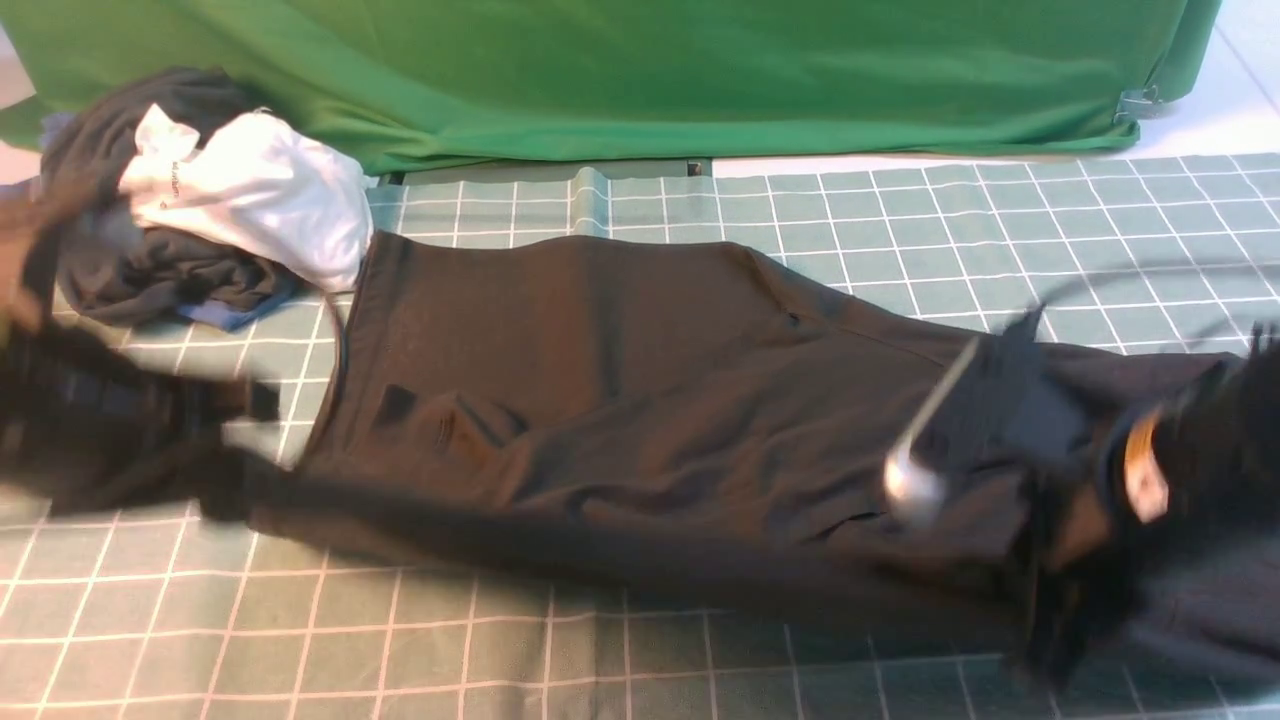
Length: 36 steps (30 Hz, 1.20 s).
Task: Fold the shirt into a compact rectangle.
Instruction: 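Fold the black garment in half by bringing its near edge over to the far edge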
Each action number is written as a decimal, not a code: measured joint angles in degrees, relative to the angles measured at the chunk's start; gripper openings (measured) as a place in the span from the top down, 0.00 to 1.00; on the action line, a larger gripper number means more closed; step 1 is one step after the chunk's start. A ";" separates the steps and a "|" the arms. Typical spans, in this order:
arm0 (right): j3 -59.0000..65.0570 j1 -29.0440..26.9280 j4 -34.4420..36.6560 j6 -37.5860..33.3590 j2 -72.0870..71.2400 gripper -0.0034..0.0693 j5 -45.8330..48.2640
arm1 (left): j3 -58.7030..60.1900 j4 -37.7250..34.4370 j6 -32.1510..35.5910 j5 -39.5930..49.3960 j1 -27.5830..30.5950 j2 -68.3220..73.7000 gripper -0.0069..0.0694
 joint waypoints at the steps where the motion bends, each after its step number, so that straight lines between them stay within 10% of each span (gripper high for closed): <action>1: -1.57 -1.48 -0.03 -0.80 0.65 0.92 0.08 | -1.57 -0.07 0.00 -0.22 0.34 1.72 0.89; 20: -42.47 -13.47 -0.82 -9.60 35.56 0.92 0.79 | -38.50 -0.24 -1.77 -3.46 4.75 44.57 0.89; 36: -54.63 -14.66 -0.77 -9.77 50.65 0.89 -3.94 | -43.04 2.66 -4.85 -7.97 6.36 52.77 0.87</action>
